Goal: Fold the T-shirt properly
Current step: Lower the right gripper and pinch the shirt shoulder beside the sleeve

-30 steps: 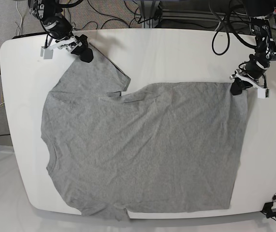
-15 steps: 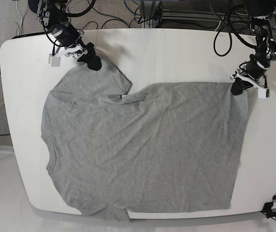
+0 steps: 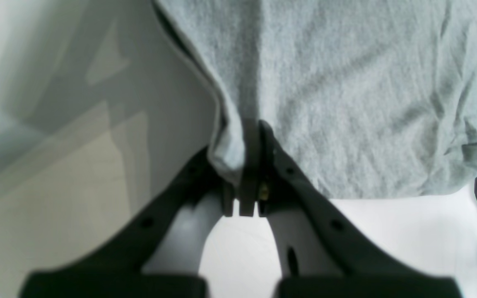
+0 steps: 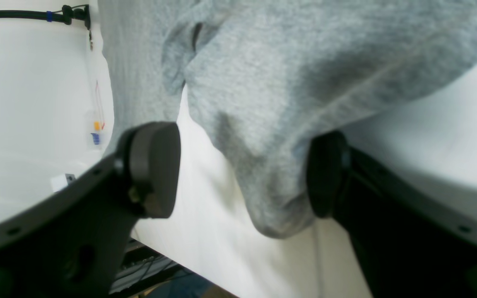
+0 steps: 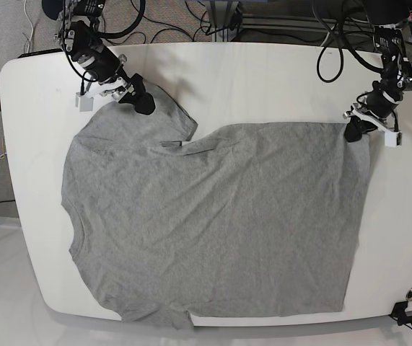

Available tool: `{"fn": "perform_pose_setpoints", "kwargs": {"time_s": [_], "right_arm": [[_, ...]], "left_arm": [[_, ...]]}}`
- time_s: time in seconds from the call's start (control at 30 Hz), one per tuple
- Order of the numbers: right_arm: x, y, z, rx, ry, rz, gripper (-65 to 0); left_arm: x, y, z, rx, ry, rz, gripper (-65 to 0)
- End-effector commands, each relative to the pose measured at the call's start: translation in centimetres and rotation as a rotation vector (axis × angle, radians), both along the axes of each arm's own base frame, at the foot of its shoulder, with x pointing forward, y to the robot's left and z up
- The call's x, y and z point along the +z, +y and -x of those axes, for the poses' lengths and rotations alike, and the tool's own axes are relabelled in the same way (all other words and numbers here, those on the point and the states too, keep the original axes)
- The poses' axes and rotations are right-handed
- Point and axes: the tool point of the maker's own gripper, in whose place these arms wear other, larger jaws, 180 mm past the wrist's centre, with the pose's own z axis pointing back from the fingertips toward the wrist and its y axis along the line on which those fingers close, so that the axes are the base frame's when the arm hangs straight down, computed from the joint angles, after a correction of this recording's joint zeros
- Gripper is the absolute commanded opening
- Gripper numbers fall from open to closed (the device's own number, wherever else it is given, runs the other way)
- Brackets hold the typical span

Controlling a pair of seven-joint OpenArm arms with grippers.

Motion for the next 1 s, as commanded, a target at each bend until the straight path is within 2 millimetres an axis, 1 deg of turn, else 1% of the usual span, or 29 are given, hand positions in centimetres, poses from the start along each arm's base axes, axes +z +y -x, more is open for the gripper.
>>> {"fn": "perform_pose_setpoints", "kwargs": {"time_s": [0.0,0.07,0.1,0.17,0.23,0.3,0.37,0.43,0.7,0.77,0.9,0.97], "right_arm": [[0.8,-0.2,-0.5,0.000,-0.033,0.001,-21.0],[0.7,-0.2,-0.4,-0.001,-0.029,0.002,-22.1],[0.7,-0.2,-0.4,-0.001,-0.029,0.002,-24.5],[0.7,-0.2,-0.4,-0.001,-0.029,0.002,-30.8],[0.1,-0.3,-0.2,-0.009,-0.010,-0.013,-36.7],[-0.5,-0.3,-0.4,-0.017,0.003,-0.024,-42.6],[-1.3,-0.4,-0.1,-0.023,0.028,-0.032,-53.3],[-1.5,-0.5,-0.5,-0.024,0.027,-0.034,-65.0],[-1.2,-0.6,-0.6,-0.019,0.021,-0.023,-65.0],[-0.5,-1.1,-0.9,-0.006,-0.002,0.006,-65.0],[1.5,-1.3,-1.0,0.016,-0.053,0.046,-65.0],[2.2,-1.3,-0.8,0.039,-0.070,0.100,-65.0]], "left_arm": [[1.4,0.6,-0.9,-0.001,-0.049,-0.011,-65.0],[1.4,0.6,-0.9,-0.001,-0.049,-0.011,-65.0],[1.4,0.6,-0.9,-0.001,-0.049,-0.011,-65.0],[1.4,0.6,-0.9,-0.001,-0.049,-0.011,-65.0],[1.4,0.6,-0.9,-0.001,-0.049,-0.011,-65.0],[1.4,0.6,-0.9,-0.001,-0.049,-0.011,-65.0],[1.4,0.6,-0.9,-0.001,-0.049,-0.011,-65.0],[1.4,0.6,-0.9,-0.001,-0.049,-0.011,-65.0],[1.4,0.6,-0.9,-0.001,-0.049,-0.011,-65.0],[1.4,0.6,-0.9,-0.001,-0.049,-0.011,-65.0],[1.4,0.6,-0.8,-0.003,-0.049,-0.014,-65.0],[1.2,0.6,-0.3,-0.005,-0.039,-0.015,-65.0]]}}
